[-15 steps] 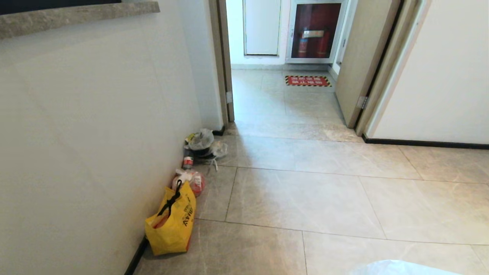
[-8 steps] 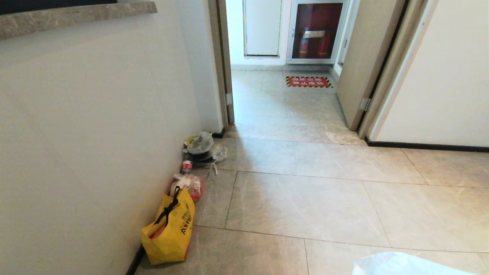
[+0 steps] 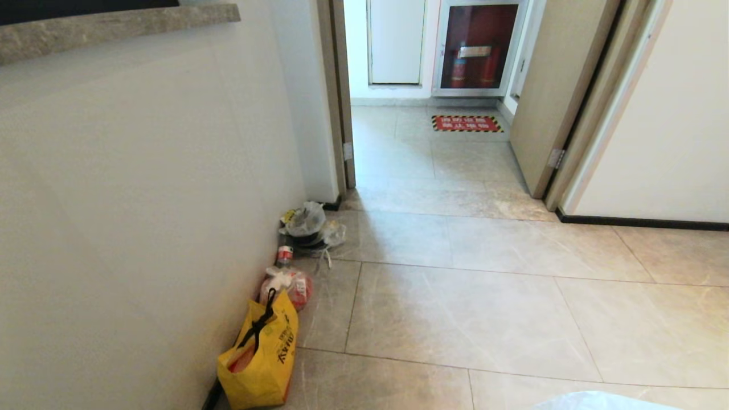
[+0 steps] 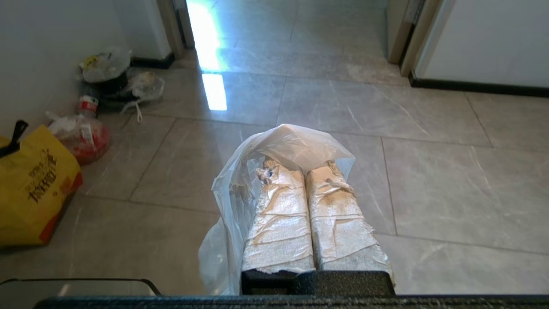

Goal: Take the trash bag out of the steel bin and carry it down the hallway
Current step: Put the trash bag at the door

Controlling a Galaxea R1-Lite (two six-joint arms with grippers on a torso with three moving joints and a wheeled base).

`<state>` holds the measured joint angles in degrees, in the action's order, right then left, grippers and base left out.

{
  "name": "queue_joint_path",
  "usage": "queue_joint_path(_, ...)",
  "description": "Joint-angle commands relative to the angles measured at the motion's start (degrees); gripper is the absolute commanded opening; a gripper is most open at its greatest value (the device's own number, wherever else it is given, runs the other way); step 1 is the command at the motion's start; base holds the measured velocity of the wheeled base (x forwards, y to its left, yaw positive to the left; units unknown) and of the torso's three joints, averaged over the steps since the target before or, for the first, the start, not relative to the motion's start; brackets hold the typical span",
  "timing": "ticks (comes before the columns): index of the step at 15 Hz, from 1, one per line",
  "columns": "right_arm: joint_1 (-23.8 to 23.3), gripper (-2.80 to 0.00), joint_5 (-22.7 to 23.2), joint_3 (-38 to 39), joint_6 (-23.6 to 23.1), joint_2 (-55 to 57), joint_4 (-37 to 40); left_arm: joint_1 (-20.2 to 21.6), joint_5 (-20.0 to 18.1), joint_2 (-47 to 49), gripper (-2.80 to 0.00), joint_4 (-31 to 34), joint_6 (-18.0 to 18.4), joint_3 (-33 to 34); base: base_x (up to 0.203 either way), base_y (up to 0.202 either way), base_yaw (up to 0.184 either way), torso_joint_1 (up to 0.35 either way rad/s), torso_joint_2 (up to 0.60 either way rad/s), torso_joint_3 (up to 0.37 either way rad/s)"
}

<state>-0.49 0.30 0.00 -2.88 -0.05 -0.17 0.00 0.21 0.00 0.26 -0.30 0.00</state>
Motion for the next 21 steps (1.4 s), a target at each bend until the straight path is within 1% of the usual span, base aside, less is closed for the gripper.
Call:
queue_joint_path(1,0.05,-2.80,0.05,0.00,-0.03,0.05,0.00,0.00,0.00,0.00,-2.80,0.00,-0.05,0.00,0.201,0.197,-0.001,0.002,0.00,0.000)
queue_joint_path(5,0.05,-2.80,0.05,0.00,-0.03,0.05,0.00,0.00,0.06,0.00,-2.80,0.00,0.04,0.00,0.162,0.167,0.003,0.003,0.00,0.000)
queue_joint_path(21,0.05,-2.80,0.31,0.00,-0.46,0.05,0.08,0.00,-0.03,0.00,-2.80,0.00,0.13,0.00,0.001,0.002,0.001,0.000,0.00,0.000)
